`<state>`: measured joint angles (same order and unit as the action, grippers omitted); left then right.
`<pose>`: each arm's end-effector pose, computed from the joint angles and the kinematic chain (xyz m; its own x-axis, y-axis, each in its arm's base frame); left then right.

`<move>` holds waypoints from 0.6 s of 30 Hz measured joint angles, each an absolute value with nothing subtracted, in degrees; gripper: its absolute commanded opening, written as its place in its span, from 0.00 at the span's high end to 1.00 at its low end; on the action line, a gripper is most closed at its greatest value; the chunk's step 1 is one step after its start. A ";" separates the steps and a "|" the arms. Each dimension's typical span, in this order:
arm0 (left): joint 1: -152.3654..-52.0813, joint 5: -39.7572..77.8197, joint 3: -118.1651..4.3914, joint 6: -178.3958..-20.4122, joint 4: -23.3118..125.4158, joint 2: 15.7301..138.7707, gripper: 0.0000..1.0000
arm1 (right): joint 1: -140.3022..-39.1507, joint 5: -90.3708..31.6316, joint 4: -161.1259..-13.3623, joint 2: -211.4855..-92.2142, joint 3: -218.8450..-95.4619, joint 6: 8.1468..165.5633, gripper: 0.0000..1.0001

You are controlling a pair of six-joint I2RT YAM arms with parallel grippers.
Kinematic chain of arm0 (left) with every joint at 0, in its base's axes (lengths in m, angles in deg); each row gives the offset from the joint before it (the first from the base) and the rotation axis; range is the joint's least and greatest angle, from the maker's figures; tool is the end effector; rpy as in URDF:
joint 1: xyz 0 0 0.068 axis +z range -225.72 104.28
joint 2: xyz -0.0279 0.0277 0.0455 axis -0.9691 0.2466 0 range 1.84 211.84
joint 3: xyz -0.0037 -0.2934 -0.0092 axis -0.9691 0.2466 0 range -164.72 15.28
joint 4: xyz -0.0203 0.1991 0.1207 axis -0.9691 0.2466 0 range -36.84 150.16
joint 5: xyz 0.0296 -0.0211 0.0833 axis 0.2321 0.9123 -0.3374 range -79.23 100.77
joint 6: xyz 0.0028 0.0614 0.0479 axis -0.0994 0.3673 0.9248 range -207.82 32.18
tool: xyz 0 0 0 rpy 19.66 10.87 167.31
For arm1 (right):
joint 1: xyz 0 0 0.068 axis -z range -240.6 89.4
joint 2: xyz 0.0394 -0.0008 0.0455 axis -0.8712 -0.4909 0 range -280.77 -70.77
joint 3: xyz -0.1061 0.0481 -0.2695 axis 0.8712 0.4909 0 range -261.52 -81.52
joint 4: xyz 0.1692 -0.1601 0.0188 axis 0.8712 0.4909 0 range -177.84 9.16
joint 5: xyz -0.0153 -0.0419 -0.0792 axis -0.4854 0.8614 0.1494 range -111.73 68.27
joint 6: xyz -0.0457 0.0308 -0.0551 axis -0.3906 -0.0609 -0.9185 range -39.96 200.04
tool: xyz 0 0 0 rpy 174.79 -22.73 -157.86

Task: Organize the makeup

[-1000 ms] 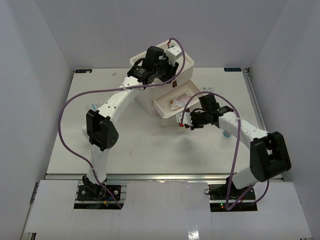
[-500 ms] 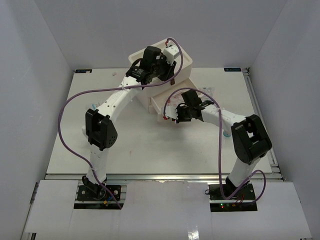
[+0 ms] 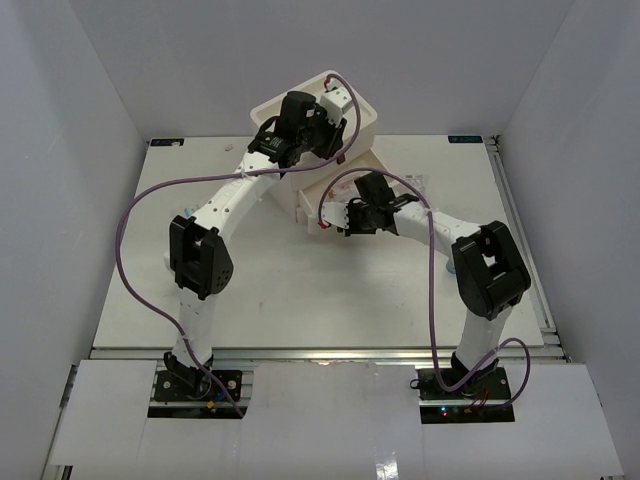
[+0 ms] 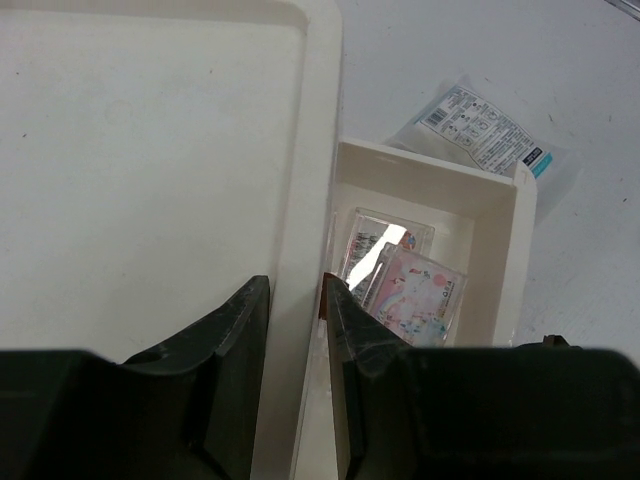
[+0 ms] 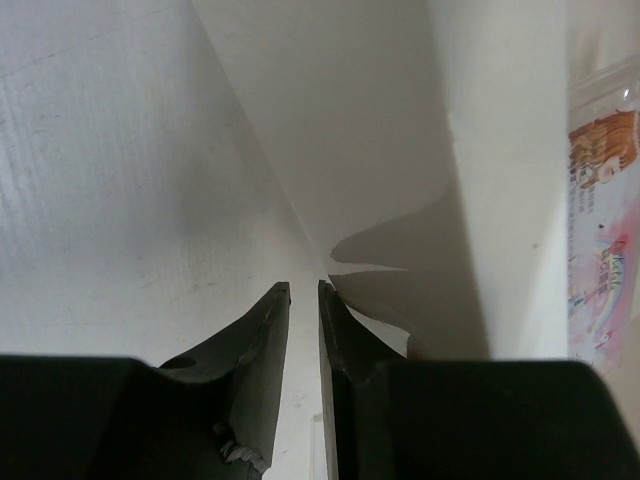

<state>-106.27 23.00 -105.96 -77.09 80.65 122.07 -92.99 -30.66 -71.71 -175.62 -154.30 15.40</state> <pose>0.4253 -0.2674 0.3619 -0.2543 0.3614 -0.8971 0.7199 0.6901 0.0739 0.3327 0.2232 0.2218 0.2875 -0.8747 -0.3901 -0.8329 -0.0273 -0.5527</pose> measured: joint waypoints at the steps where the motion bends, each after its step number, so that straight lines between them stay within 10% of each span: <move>1: -106.13 22.67 -105.89 -76.99 80.33 122.10 0.62 | -93.01 -30.29 -71.74 -176.47 -155.28 15.34 0.72; 18: -104.39 17.96 -105.08 -76.14 78.35 122.29 0.50 | -90.91 -24.79 -82.69 -179.83 -157.24 11.99 0.70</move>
